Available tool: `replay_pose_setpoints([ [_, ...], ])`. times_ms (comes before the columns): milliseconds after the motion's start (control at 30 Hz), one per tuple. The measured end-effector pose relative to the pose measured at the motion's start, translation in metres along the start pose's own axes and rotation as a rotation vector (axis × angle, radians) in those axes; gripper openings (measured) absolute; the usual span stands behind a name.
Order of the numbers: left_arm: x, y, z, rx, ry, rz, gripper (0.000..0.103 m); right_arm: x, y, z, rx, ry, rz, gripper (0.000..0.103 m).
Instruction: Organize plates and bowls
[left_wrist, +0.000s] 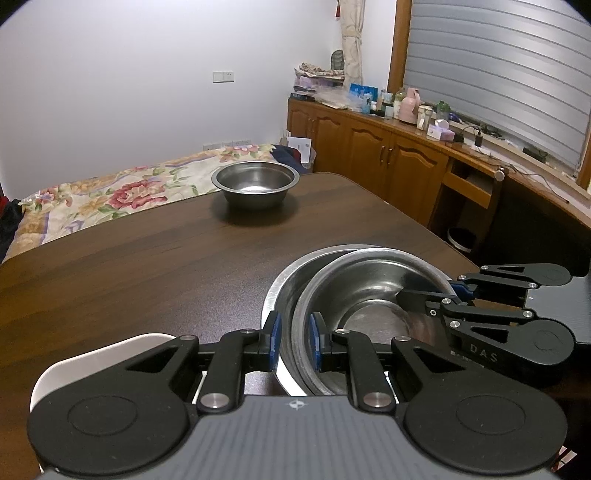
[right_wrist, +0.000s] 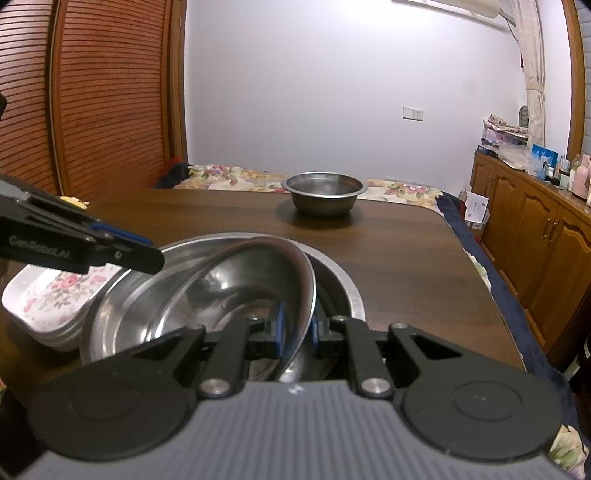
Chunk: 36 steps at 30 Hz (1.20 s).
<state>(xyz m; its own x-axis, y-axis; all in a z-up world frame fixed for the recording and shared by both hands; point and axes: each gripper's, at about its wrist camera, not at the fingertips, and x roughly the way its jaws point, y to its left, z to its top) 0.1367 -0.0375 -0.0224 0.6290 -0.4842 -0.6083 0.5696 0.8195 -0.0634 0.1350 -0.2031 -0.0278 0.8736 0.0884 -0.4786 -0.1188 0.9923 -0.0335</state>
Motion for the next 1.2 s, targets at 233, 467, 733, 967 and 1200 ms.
replay_pose_setpoints([
  [233,0.001,0.0,-0.001,-0.013,0.015,-0.022,0.018,0.002,-0.001,0.001,0.017,-0.003,-0.001,0.016],
  [467,0.003,-0.005,-0.002,-0.013,0.015,-0.018,0.018,0.002,-0.003,0.003,0.033,-0.011,-0.002,0.025],
  [733,-0.005,-0.007,0.002,-0.007,-0.012,-0.022,0.018,-0.004,-0.006,0.008,0.049,-0.035,0.001,0.028],
  [967,-0.012,-0.01,0.006,0.01,-0.042,-0.011,0.018,-0.012,-0.006,0.014,0.063,-0.06,0.02,0.03],
  [1200,-0.019,-0.008,0.009,0.005,-0.067,-0.01,0.022,-0.021,-0.007,0.02,0.074,-0.089,0.033,0.035],
])
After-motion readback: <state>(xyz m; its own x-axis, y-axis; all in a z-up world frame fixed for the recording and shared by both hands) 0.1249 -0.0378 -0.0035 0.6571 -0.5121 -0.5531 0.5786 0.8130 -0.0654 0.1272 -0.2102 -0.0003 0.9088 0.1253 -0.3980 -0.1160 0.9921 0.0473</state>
